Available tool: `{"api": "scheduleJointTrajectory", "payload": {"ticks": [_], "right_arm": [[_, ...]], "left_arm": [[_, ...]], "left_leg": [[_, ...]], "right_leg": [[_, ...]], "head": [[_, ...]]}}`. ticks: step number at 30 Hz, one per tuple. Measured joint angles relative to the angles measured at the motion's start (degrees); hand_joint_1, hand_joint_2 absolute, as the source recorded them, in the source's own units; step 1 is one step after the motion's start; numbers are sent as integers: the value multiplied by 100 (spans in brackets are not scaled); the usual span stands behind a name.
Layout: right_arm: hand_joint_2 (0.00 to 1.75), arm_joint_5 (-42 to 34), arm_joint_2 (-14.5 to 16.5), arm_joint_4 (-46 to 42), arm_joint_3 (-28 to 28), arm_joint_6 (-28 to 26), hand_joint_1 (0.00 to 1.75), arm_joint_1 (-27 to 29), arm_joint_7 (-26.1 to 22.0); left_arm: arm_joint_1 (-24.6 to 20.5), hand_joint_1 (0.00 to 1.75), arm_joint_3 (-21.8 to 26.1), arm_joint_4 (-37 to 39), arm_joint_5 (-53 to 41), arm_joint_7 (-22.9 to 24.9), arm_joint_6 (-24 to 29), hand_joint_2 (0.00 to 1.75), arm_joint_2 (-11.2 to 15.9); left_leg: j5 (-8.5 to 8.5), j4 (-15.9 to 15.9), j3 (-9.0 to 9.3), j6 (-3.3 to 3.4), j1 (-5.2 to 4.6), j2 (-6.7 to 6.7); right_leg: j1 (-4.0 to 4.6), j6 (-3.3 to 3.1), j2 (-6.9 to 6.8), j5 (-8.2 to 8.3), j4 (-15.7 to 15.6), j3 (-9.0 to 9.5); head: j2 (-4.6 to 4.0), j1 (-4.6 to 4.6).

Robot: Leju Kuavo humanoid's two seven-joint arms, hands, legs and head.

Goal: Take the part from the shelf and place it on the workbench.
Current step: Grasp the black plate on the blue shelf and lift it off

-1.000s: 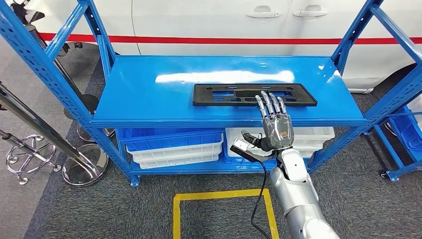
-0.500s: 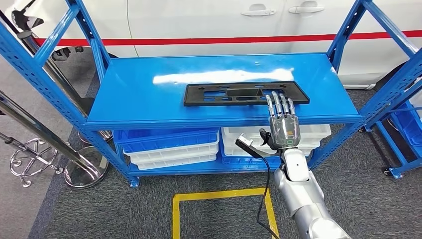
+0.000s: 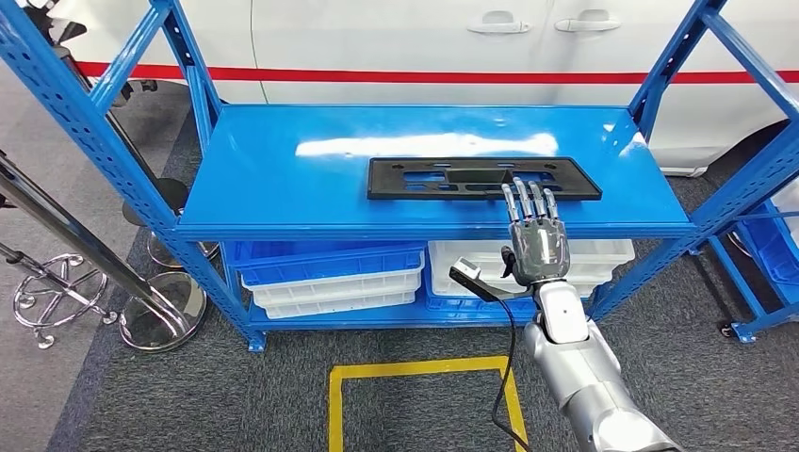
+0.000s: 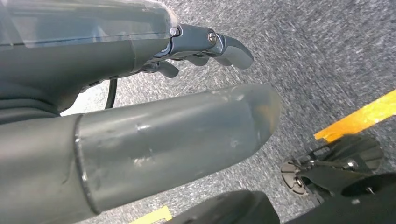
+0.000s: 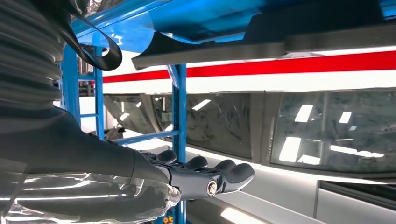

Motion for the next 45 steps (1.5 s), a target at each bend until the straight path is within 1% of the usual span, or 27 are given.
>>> {"api": "scheduleJointTrajectory", "payload": {"ticks": [2,3,7,9,11,12,13,14,15,17,18,22,24,26,27,28,29,30,32,33,37,39,41,42,43,44,45], "right_arm": [[175,-3,-11,26,1,0,0,-43,-59],[175,-4,-13,38,1,0,0,-62,-92],[175,-4,-13,87,1,0,0,-75,-144],[175,-2,-14,114,0,0,0,-86,-134],[175,1,-15,159,0,0,0,-91,-91],[175,1,-15,192,0,0,0,-90,-47],[175,2,-16,228,0,0,0,-91,3],[175,2,-17,266,0,0,0,-96,60],[175,2,-19,301,1,-1,0,-105,108],[175,2,-32,367,1,-1,0,-135,166],[175,2,-41,396,1,-1,0,-147,177],[175,0,-81,473,1,-2,0,-167,178],[175,-1,-102,503,1,-2,0,-180,179],[175,-1,-120,541,1,-2,0,-177,180],[175,-1,-127,561,1,-2,0,-171,180],[175,-1,-129,576,1,-2,0,-166,180],[175,-1,-132,586,1,-2,0,-166,178],[175,-1,-135,591,1,-2,0,-171,174],[175,-1,-139,595,1,-2,0,-180,161],[175,-1,-139,596,1,-2,0,-178,154],[175,-1,-140,599,1,-2,0,-166,146],[175,0,-141,598,1,-2,0,-169,138],[175,0,-141,599,1,-2,0,-161,122],[175,-1,-141,599,1,-2,0,-152,110],[175,-1,-140,600,1,-2,0,-141,96],[175,-1,-140,599,1,-2,0,-133,82],[175,-1,-140,599,1,-2,0,-129,71]], "left_arm": [[-6,0,0,0,-5,-60,2,0,-14],[-9,0,0,0,-8,-91,4,0,-18],[-17,0,0,-1,-39,-161,15,0,-21],[-18,0,0,-2,-66,-182,18,0,-20],[-12,0,0,-1,-91,-193,18,0,-20],[-7,0,0,0,-102,-197,16,0,-20],[-5,0,0,0,-113,-200,14,0,-20],[-7,0,0,0,-123,-204,11,0,-20],[-12,0,0,0,-127,-206,10,0,-20],[-28,0,0,0,-132,-208,6,0,-19],[-33,0,0,0,-133,-208,3,0,-18],[-29,0,0,0,-134,-208,-6,0,-17],[-44,0,0,0,-135,-209,-7,0,-19],[-44,0,0,0,-136,-210,-8,0,-20],[-38,0,0,0,-136,-210,-9,0,-21],[-32,0,0,0,-136,-210,-11,0,-21],[-30,0,0,0,-136,-211,-15,0,-23],[-30,0,0,0,-137,-212,-19,0,-26],[-32,0,0,0,-142,-215,-30,0,-31],[-32,0,0,0,-149,-217,-33,0,-31],[-31,0,0,0,-177,-222,-40,0,-31],[-33,0,0,0,-179,-223,-40,0,-31],[-22,0,0,0,-181,-223,-39,0,-31],[-14,0,0,0,-182,-222,-38,0,-31],[-8,0,0,0,-184,-222,-38,0,-31],[-6,0,0,0,-185,-221,-37,0,-31],[-7,0,0,0,-187,-221,-36,0,-31]], "left_leg": [[-21,30,-10,-43,-27,-3],[-27,38,-16,-70,-38,-3],[-112,131,-57,-190,-34,2],[-405,617,-279,-242,-21,5],[-718,1351,-625,-276,-15,7],[-760,1576,-735,-283,-14,7],[-692,1591,-748,-282,-14,7],[-525,1378,-651,-269,-14,7],[-313,989,-466,-242,-17,7],[-59,282,-127,-181,-41,7],[-26,106,-45,-156,-55,6],[18,-29,0,-49,-34,10],[52,-79,18,9,-12,18],[53,-78,13,26,-13,17],[49,-75,13,24,-13,17],[43,-67,14,18,-12,16],[32,-56,18,6,-9,14],[14,-36,20,-15,-6,12],[-29,13,7,-76,-19,4],[-44,27,-1,-109,-27,3],[-121,107,-25,-230,-15,7],[-384,590,-246,-275,-2,11],[-700,1379,-652,-296,0,12],[-751,1645,-809,-295,1,12],[-678,1691,-862,-283,-1,12],[-489,1484,-789,-256,-9,11],[-246,1102,-625,-212,-23,10]], "right_leg": [[22,-53,0,258,-682,329],[36,-81,2,293,-862,409],[21,-205,2,306,-975,444],[4,-268,-11,322,-1003,458],[11,-298,-15,317,-993,452],[15,-303,-14,311,-984,451],[17,-305,-11,304,-973,452],[19,-304,-7,295,-962,456],[21,-296,-3,284,-951,463],[42,-259,2,265,-932,461],[49,-234,3,262,-928,456],[44,-119,1,204,-880,437],[24,-76,1,-80,-433,240],[4,-39,2,-413,307,-119],[-10,-21,1,-465,548,-245],[-26,-6,0,-398,579,-274],[-44,3,-2,-226,375,-186],[-62,8,-5,-4,-13,-5],[-58,-11,-3,252,-699,318],[-45,-32,2,281,-867,390],[-34,-182,11,265,-926,421],[-45,-253,0,257,-948,462],[-25,-295,-3,233,-948,483],[-12,-305,0,219,-947,496],[1,-310,6,202,-946,519],[12,-309,14,178,-946,552],[22,-302,19,148,-947,593]], "head": [[0,-1],[0,-2],[0,-2],[0,-2],[0,-2],[0,-2],[0,-2],[0,-2],[0,-2],[0,-2],[0,-2],[0,-1],[0,-1],[0,-1],[0,-1],[0,-1],[0,-1],[0,0],[0,-1],[0,-2],[0,-3],[0,-4],[0,-4],[0,-4],[0,-4],[0,-4],[0,-4]]}}
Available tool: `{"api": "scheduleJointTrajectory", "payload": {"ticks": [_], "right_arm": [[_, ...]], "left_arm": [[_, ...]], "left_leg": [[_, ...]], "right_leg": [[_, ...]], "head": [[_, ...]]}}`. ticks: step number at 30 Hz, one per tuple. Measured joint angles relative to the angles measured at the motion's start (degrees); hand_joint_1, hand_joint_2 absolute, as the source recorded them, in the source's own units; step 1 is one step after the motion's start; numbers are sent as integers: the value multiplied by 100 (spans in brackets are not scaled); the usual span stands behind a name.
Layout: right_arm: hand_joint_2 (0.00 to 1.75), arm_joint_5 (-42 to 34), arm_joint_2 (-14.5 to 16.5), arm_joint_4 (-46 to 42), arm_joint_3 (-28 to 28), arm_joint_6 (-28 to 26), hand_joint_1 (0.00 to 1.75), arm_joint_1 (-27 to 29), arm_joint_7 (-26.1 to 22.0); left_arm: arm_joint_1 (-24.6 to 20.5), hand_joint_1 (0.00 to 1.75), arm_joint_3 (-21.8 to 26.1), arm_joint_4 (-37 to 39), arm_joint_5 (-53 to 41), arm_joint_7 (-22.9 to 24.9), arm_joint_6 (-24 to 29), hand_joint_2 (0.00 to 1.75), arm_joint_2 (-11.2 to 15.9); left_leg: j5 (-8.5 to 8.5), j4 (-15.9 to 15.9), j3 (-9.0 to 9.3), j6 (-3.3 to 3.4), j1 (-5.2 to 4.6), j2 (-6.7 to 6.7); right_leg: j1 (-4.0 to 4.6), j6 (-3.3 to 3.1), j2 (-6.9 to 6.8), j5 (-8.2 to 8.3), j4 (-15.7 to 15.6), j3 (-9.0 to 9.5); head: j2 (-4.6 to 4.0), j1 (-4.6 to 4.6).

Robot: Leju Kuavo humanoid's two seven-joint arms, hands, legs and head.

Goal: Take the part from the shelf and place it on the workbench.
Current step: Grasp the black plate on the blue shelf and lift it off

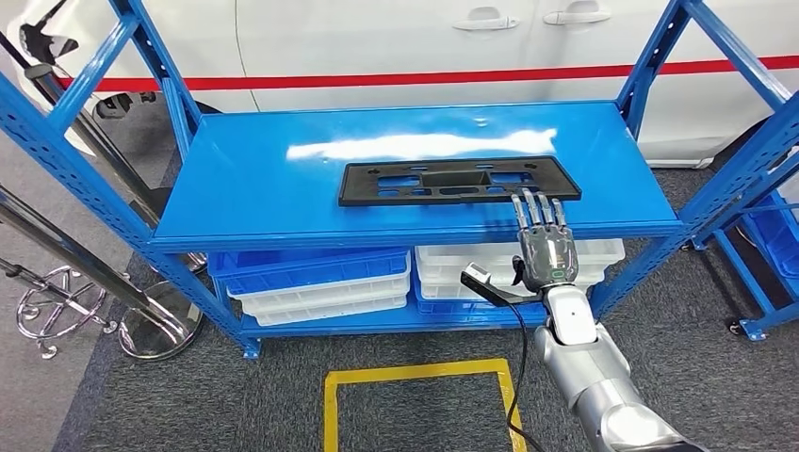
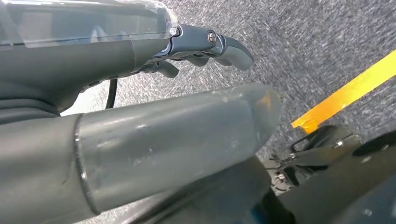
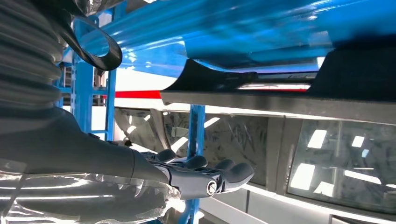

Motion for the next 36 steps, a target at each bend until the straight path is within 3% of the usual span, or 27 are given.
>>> {"api": "scheduleJointTrajectory", "payload": {"ticks": [2,3,7,9,11,12,13,14,15,16,18,20,22,24,27,28,29,31,32,33,36], "right_arm": [[175,0,-1,1,0,0,0,-4,-7],[175,0,-1,1,0,0,0,-5,-7],[175,0,-1,-8,-1,-3,0,4,-16],[175,0,-2,-17,-3,-4,0,-4,-20],[175,0,-8,-17,-5,-4,0,6,-19],[175,0,-11,-16,-7,-3,0,24,-17],[175,0,-14,-16,-7,-3,0,41,-17],[175,-1,-14,-17,-7,-3,0,53,-21],[175,-4,-15,-21,-9,-3,0,59,-33],[175,-17,-15,-27,-20,-3,0,62,-62],[175,-82,-9,-71,-93,-3,0,81,-192],[175,-162,9,-175,-237,-3,0,127,-369],[175,-208,61,-304,-401,-5,0,202,-553],[175,-225,144,-406,-560,-6,0,284,-713],[175,-207,254,-495,-775,-5,0,371,-825],[175,-201,275,-515,-821,-5,0,391,-833],[175,-198,291,-535,-856,-4,0,408,-835],[175,-197,309,-572,-911,-4,0,429,-834],[175,-197,316,-592,-931,-4,0,428,-833],[175,-197,320,-613,-955,-4,0,415,-832],[175,-198,324,-674,-1028,-4,0,352,-821]], "left_arm": [[-8,0,0,0,-4,-1,6,0,11],[-11,0,0,0,-6,-1,9,0,16],[3,0,-2,0,-26,-2,14,0,19],[-2,0,-4,0,-42,-3,14,0,15],[-6,0,-6,0,-45,-4,14,0,13],[2,0,-7,0,-45,-4,14,0,13],[12,0,-7,0,-45,-3,14,0,12],[21,0,-7,0,-45,-3,14,0,10],[27,0,-7,0,-47,-4,14,0,7],[32,0,-7,2,-49,-3,14,0,4],[25,0,-7,5,-53,-4,22,0,0],[23,0,-6,7,-56,-6,35,0,0],[32,0,-5,7,-61,-9,44,0,2],[23,0,-4,7,-66,-10,51,0,2],[6,0,-4,7,-67,-1,62,0,-2],[10,0,-4,7,-66,3,64,0,-2],[15,0,-4,7,-64,7,66,0,-2],[21,0,-4,7,-62,9,67,0,-2],[17,0,-4,7,-62,9,69,0,-1],[11,0,-4,7,-62,9,73,0,1],[15,0,-4,7,-62,9,79,0,2]], "left_leg": [[294,-750,355,103,-42,2],[322,-955,454,138,-61,3],[274,-1182,629,237,-43,6],[259,-1237,742,283,-20,8],[209,-1240,798,301,-20,2],[175,-1236,829,297,-19,-2],[137,-1231,869,288,-17,-5],[93,-1224,921,273,-13,-7],[41,-1219,983,252,-8,-8],[-11,-1214,1039,222,-6,-7],[-89,-1211,1084,147,-6,-8],[-120,-1208,1099,72,-13,-9],[-144,-1069,1086,22,-7,-2],[-275,-542,817,-18,5,4],[-682,433,135,-64,8,5],[-671,482,30,-61,7,5],[-526,315,37,-46,5,5],[-47,-448,292,17,-2,10],[93,-791,419,49,-16,14],[162,-1006,499,76,-32,15],[238,-1114,565,154,-45,8]], "right_leg": [[20,34,6,-61,-1,62],[22,63,5,-79,-13,76],[17,183,3,-91,103,92],[2,230,0,-307,509,-107],[-16,289,0,-577,1191,-539],[-31,312,-2,-616,1430,-733],[-48,333,-4,-543,1492,-847],[-64,348,-8,-342,1330,-847],[-80,358,-15,-44,972,-745],[-85,352,-22,192,607,-628],[-50,283,-35,408,77,-477],[-15,174,-31,362,-5,-461],[-33,87,-20,347,-25,-368],[-46,17,-14,311,-64,-261],[-21,-41,2,254,-62,-215],[-11,-45,11,236,-52,-208],[-3,-42,18,218,-39,-198],[9,-25,25,186,-16,-174],[15,-7,29,176,-9,-166],[20,20,34,168,-6,-166],[25,134,41,150,-16,-151]], "head": [[0,1],[0,2],[0,2],[0,5],[0,8],[0,8],[0,8],[0,8],[0,8],[0,8],[0,19],[0,28],[1,25],[1,20],[0,18],[0,17],[0,17],[0,18],[0,18],[0,18],[0,19]]}}
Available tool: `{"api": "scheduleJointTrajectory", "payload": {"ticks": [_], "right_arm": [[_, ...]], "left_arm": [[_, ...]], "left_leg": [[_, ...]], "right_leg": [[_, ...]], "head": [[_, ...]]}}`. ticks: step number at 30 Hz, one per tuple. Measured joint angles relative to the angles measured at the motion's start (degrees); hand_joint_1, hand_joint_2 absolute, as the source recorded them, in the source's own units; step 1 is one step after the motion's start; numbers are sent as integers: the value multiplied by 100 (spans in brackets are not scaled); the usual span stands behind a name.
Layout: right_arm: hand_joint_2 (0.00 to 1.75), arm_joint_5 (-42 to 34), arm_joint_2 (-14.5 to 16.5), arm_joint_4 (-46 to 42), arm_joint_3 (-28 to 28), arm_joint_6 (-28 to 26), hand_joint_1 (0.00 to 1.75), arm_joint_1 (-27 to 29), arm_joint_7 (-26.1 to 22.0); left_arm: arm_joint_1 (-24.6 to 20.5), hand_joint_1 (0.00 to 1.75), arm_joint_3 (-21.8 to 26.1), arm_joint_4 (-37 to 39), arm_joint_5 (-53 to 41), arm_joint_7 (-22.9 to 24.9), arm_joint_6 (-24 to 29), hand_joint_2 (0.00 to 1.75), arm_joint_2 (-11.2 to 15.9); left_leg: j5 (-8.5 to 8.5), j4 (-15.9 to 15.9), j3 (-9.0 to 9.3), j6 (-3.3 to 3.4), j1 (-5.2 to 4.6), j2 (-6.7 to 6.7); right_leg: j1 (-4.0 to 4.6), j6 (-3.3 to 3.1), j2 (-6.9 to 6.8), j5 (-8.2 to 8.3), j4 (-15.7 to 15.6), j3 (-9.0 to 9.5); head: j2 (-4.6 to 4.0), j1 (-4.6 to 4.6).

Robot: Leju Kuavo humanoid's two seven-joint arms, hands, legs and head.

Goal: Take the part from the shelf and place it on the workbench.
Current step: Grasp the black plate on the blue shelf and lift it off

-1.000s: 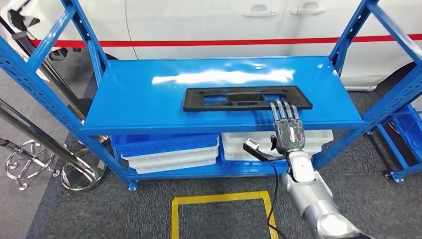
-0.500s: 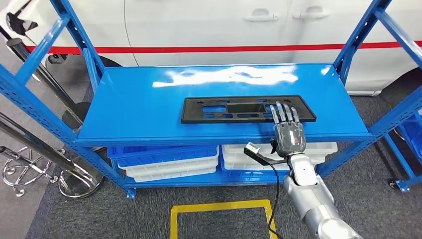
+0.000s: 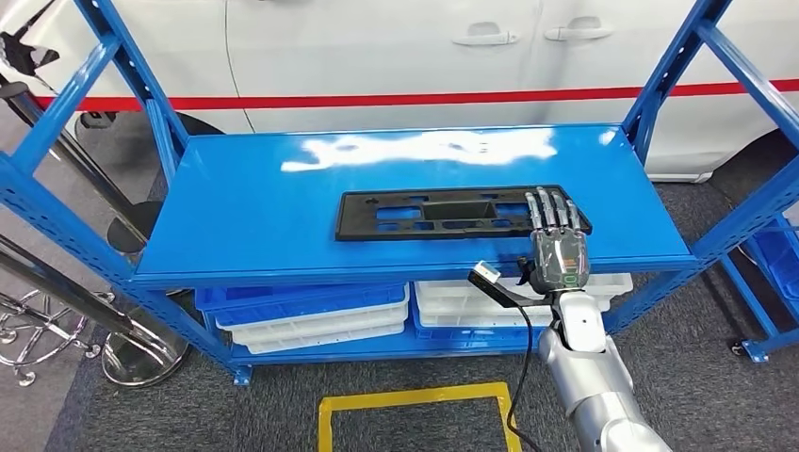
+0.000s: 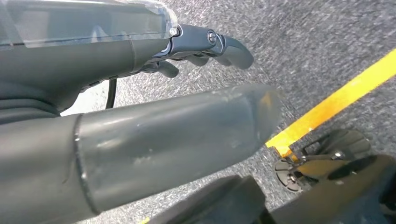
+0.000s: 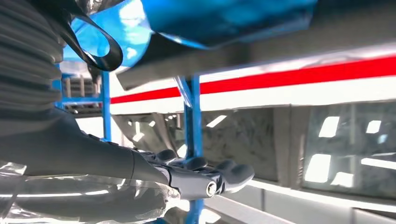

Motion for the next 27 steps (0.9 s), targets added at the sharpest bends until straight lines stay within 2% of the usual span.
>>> {"api": "scheduleJointTrajectory", "payload": {"ticks": [2,3,5,6,7,8,10,11,12,15,17,18,20,21,22,23,24,25,27], "right_arm": [[175,-1,1,-25,-39,0,0,-31,2],[175,1,4,-31,-56,0,0,-44,-1],[175,3,12,-31,-93,0,0,-47,-7],[175,3,15,-30,-110,0,0,-34,-10],[175,3,15,-30,-129,0,0,-22,-14],[175,3,15,-31,-144,0,0,-16,-19],[175,2,16,-50,-169,0,0,-17,-42],[175,0,19,-64,-188,0,0,-20,-63],[175,-3,22,-85,-215,0,0,-17,-87],[175,-7,45,-156,-305,0,0,6,-144],[175,1,69,-214,-353,0,0,6,-172],[175,5,81,-239,-376,0,0,3,-188],[175,11,102,-265,-412,0,0,7,-221],[175,12,115,-267,-422,0,0,15,-235],[175,10,127,-268,-429,0,0,24,-255],[175,7,139,-273,-435,0,0,32,-284],[175,2,152,-286,-443,0,0,36,-317],[175,-2,168,-304,-449,0,0,37,-352],[175,-5,199,-345,-458,0,0,32,-427]], "left_arm": [[4,0,0,0,0,-1,0,0,-1],[1,0,0,0,0,-2,0,0,-2],[-2,0,0,0,1,-12,-3,0,-3],[1,0,1,0,1,-18,-4,0,-3],[7,0,1,0,1,-26,-6,0,-3],[12,0,2,0,0,-34,-7,0,-3],[16,0,2,0,-4,-60,-7,0,-7],[12,0,2,0,-7,-70,-5,0,-10],[9,0,2,0,-13,-77,-3,0,-12],[12,0,2,1,-26,-81,5,0,-13],[11,0,2,1,-26,-83,15,0,-12],[7,0,2,0,-26,-84,21,0,-12],[7,0,2,1,-28,-85,36,0,-13],[11,0,2,1,-31,-85,43,0,-13],[16,0,2,1,-35,-85,50,0,-13],[19,0,2,1,-39,-85,55,0,-13],[19,0,2,1,-40,-85,61,0,-13],[15,0,2,0,-42,-86,65,0,-13],[1,0,2,0,-46,-98,68,0,-12]], "left_leg": [[82,-67,57,62,32,7],[100,-95,74,86,47,12],[97,-99,77,110,39,11],[89,-96,78,113,37,5],[80,-92,82,111,36,-3],[68,-83,90,102,37,-11],[24,-49,112,68,39,-22],[-2,-21,112,43,29,-26],[-23,0,108,18,19,-28],[-54,7,102,-59,2,-30],[-175,155,52,-121,10,-23],[-320,395,-52,-152,18,-19],[-671,1142,-405,-194,35,-13],[-776,1472,-575,-204,41,-12],[-774,1625,-667,-206,43,-12],[-661,1553,-650,-198,42,-12],[-460,1263,-525,-178,42,-12],[-247,845,-338,-149,38,-12],[-18,194,-23,-94,14,-13]], "right_leg": [[-1,61,-12,-120,145,-39],[-7,85,-20,-274,391,-148],[-25,124,-28,-646,1123,-504],[-36,142,-29,-745,1435,-666],[-45,153,-30,-729,1558,-744],[-55,159,-32,-596,1456,-711],[-68,147,-40,-182,726,-381],[-59,128,-43,-37,370,-214],[-49,103,-43,34,135,-108],[-35,16,-34,30,29,-65],[-57,-54,-40,37,-5,-37],[-68,-87,-47,36,-19,-22],[-61,-127,-57,21,-15,-12],[-54,-136,-58,12,-10,-11],[-48,-141,-58,4,-3,-6],[-43,-141,-55,-7,2,3],[-40,-135,-51,-20,6,19],[-37,-125,-48,-34,8,39],[-18,-86,-44,-57,13,60]], "head": [[0,1],[0,2],[0,2],[0,3],[0,3],[0,3],[0,3],[0,2],[0,2],[0,1],[0,0],[0,-1],[0,-2],[0,-2],[0,-2],[0,-1],[0,-1],[0,-1],[0,0]]}}
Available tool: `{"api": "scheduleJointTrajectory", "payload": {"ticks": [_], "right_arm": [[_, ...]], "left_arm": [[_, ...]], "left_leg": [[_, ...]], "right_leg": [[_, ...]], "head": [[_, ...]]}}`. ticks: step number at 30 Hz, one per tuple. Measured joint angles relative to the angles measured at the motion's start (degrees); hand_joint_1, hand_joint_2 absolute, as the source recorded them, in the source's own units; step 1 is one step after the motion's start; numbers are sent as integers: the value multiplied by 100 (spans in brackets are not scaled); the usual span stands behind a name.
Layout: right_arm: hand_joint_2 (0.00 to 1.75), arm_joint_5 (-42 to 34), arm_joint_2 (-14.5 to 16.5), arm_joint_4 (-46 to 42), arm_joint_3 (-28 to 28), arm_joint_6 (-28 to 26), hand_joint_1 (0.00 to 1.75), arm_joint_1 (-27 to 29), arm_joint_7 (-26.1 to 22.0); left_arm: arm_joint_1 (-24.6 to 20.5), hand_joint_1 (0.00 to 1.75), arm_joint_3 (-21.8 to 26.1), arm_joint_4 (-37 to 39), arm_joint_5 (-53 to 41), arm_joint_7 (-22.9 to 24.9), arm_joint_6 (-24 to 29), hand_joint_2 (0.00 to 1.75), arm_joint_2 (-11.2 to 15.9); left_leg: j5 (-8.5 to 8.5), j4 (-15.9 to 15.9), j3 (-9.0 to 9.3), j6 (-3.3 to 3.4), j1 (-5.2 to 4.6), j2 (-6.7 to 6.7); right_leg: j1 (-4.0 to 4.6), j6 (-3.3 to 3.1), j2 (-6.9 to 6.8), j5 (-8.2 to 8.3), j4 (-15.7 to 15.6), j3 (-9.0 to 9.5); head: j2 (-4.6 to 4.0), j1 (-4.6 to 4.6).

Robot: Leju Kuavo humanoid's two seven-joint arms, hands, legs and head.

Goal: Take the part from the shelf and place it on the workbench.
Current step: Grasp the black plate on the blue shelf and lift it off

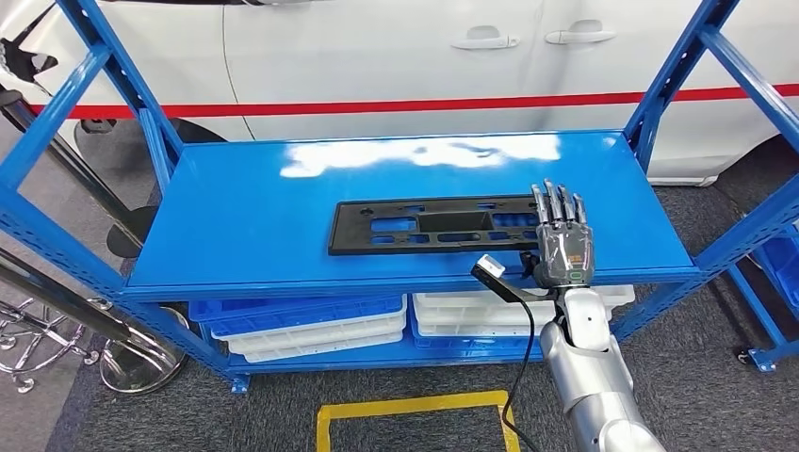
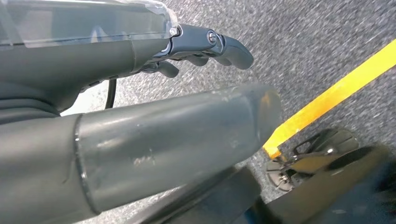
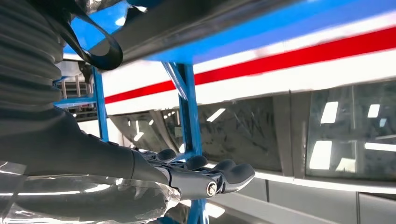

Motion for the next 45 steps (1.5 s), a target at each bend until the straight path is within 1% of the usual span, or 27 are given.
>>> {"api": "scheduleJointTrajectory", "payload": {"ticks": [3,5,6,8,9,10,11,12,13,15,17,20,22,24,25,26,28,30,31,35,37,39,40,41,42,43,45], "right_arm": [[175,1,48,-45,-3,0,0,5,-108],[175,2,74,-88,-3,0,0,4,-151],[175,2,84,-108,-3,0,0,-1,-166],[175,3,101,-126,-3,0,0,8,-193],[175,4,107,-129,-3,0,0,25,-202],[175,6,111,-129,-3,0,0,44,-206],[175,7,115,-131,-3,0,0,58,-208],[175,8,118,-139,-3,0,0,64,-209],[175,9,121,-150,-3,0,0,62,-210],[175,8,131,-176,-3,1,0,56,-211],[175,2,147,-198,-3,2,0,61,-226],[175,-8,175,-245,-3,1,0,58,-259],[175,-10,196,-268,-3,0,0,49,-274],[175,-14,212,-272,-3,0,0,55,-305],[175,-16,220,-272,-3,0,0,63,-333],[175,-17,229,-272,-2,1,0,71,-366],[175,-11,258,-279,3,1,0,80,-422],[175,-2,292,-294,14,1,0,86,-451],[175,1,305,-302,21,2,0,91,-460],[175,8,337,-349,51,0,0,106,-495],[175,15,341,-379,72,1,0,112,-495],[175,24,345,-385,95,2,0,144,-491],[175,28,347,-385,107,2,0,167,-486],[175,33,347,-386,116,2,0,182,-481],[175,39,346,-392,127,2,0,190,-475],[175,42,346,-403,140,2,0,190,-469],[175,49,350,-428,166,2,0,184,-457]], "left_arm": [[-2,0,0,0,-5,-56,-30,0,1],[0,0,0,1,-14,-92,-57,0,1],[-5,0,0,1,-27,-105,-67,0,-1],[-12,0,-1,0,-57,-117,-76,0,-2],[-9,0,-2,0,-71,-118,-74,0,-2],[-3,0,-2,1,-79,-117,-72,0,-2],[2,0,-2,1,-86,-116,-70,0,-1],[5,0,-2,1,-89,-116,-68,0,-2],[7,0,-3,2,-90,-117,-68,0,-3],[0,0,-3,2,-72,-122,-73,0,-7],[-8,0,0,2,-28,-114,-67,0,-8],[-9,0,7,2,15,-83,-35,0,-8],[-12,0,9,2,30,-79,-25,0,-8],[-8,0,9,2,40,-78,-21,0,-9],[-3,0,9,2,38,-78,-16,0,-9],[1,0,9,2,28,-78,-8,0,-9],[-3,0,9,2,10,-79,14,0,-8],[-20,0,9,2,4,-79,31,0,-7],[-28,0,9,2,4,-79,35,0,-6],[-34,0,11,2,3,-87,40,0,-11],[-43,0,11,2,-1,-91,44,0,-19],[-50,0,11,2,-4,-92,49,0,-22],[-49,0,12,2,-5,-92,52,0,-23],[-47,0,13,2,-6,-92,54,0,-23],[-45,0,13,2,-9,-92,56,0,-25],[-44,0,13,2,-11,-92,56,0,-28],[-49,0,13,2,-16,-92,57,0,-35]], "left_leg": [[10,-177,85,57,-16,-7],[42,-246,118,122,12,-2],[53,-279,136,157,27,2],[40,-290,148,197,27,6],[29,-287,153,203,26,4],[16,-282,164,202,25,1],[-1,-274,181,195,25,-3],[-26,-261,206,182,26,-7],[-56,-240,228,162,27,-10],[-110,-184,235,109,9,-14],[-132,-160,218,54,-7,-15],[-242,-54,200,-39,6,-9],[-521,450,-27,-91,23,-2],[-812,1191,-413,-122,33,0],[-839,1408,-544,-127,35,0],[-755,1420,-580,-123,35,1],[-324,807,-336,-78,31,1],[-38,101,-15,-13,6,-1],[4,-86,67,12,-9,-4],[30,-236,127,112,2,-2],[62,-300,165,171,27,9],[59,-303,165,197,25,10],[53,-298,167,198,24,7],[45,-291,171,196,24,2],[33,-279,180,187,24,-4],[14,-261,191,172,25,-10],[-31,-210,188,122,7,-16]], "right_leg": [[11,87,0,-1,-24,9],[6,137,-3,-96,85,-26],[2,157,-4,-226,294,-118],[-20,182,-4,-574,1013,-472],[-27,197,-4,-686,1366,-662],[-35,210,-6,-691,1554,-782],[-45,218,-9,-578,1526,-796],[-56,220,-11,-367,1269,-694],[-67,216,-14,-138,865,-521],[-53,192,-12,105,231,-234],[-24,149,-4,86,80,-172],[-50,38,-6,78,33,-134],[-64,-24,-18,71,5,-99],[-53,-50,-21,58,7,-95],[-46,-55,-20,50,10,-91],[-41,-57,-16,42,14,-81],[-31,-46,-4,16,17,-41],[-9,-10,7,-9,20,-12],[-4,17,9,-13,19,-11],[-13,137,7,-73,68,-29],[-21,171,4,-348,518,-229],[-29,198,3,-675,1263,-601],[-36,211,2,-727,1505,-733],[-43,220,0,-667,1548,-771],[-51,221,-3,-496,1351,-689],[-58,214,-6,-266,973,-513],[-49,181,-9,16,268,-184]], "head": [[0,1],[0,2],[1,2],[1,2],[1,2],[0,2],[0,3],[0,3],[0,3],[0,1],[0,0],[0,-2],[0,-4],[0,-6],[0,-6],[0,-6],[0,-6],[0,-5],[0,-5],[0,-4],[0,-3],[0,-3],[0,-2],[0,-2],[0,-2],[0,-2],[0,-2]]}}
